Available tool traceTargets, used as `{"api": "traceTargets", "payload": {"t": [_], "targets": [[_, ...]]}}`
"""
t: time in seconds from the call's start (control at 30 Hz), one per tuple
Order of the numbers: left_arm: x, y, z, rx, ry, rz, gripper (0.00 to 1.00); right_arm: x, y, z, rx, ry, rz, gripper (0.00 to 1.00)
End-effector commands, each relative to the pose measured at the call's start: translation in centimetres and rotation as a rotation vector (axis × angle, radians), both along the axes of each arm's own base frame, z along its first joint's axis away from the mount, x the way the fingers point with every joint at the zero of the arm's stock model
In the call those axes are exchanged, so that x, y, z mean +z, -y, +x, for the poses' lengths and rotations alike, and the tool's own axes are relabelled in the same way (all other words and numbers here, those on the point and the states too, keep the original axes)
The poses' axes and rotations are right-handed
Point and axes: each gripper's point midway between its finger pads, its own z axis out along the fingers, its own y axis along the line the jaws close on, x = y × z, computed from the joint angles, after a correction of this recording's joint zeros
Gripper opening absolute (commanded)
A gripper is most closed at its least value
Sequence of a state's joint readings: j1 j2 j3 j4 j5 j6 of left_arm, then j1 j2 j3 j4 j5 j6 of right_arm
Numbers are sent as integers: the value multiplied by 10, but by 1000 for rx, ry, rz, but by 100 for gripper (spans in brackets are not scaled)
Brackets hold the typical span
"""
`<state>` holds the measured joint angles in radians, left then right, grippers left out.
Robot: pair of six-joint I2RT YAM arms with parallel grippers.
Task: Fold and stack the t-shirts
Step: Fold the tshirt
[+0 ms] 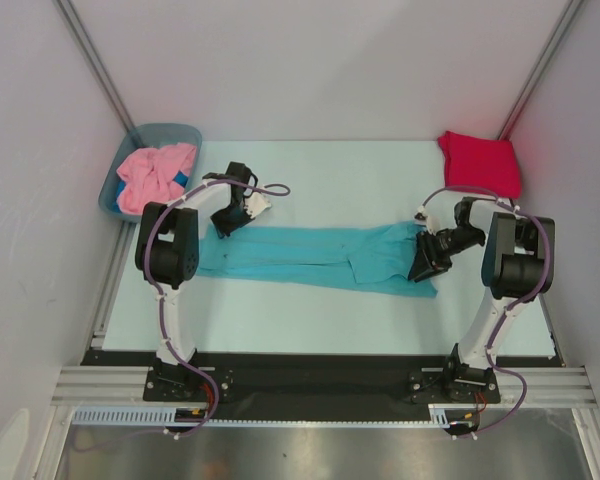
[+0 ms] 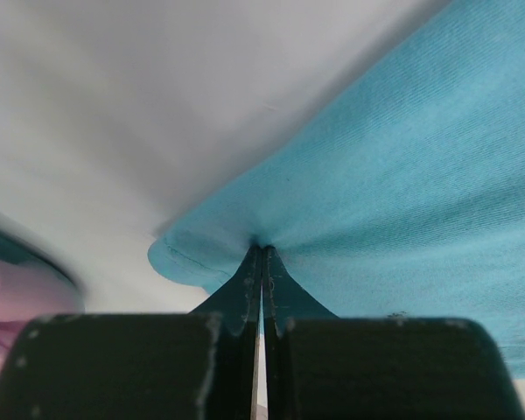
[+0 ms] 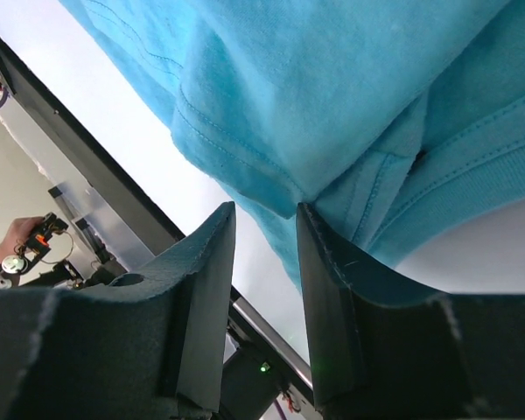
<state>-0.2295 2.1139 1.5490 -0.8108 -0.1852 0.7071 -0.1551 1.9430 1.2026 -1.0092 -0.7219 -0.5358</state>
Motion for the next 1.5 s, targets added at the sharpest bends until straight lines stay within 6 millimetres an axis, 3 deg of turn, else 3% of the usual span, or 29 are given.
{"api": "traceTargets", "payload": {"t": [0.0, 0.23, 1.0, 1.23, 1.3, 1.47], "targets": [[-2, 2, 17, -7, 52, -4, 0, 6, 5, 1, 5, 21, -9, 39], [-3, 3, 17, -6, 52, -3, 0, 3, 11, 1, -4, 14, -18, 39], [-1, 7, 18, -11, 55, -10, 0, -10, -2, 9, -18, 9, 8, 33], [-1, 7, 16, -10, 56, -14, 0, -4, -2, 15, -21, 35, -1, 4], [-1, 7, 17, -9, 56, -15, 0, -1, 0, 16, -20, 48, -14, 0], [-2, 10, 18, -11, 57, -18, 0, 14, 12, 23, -30, 89, -44, 0]]}}
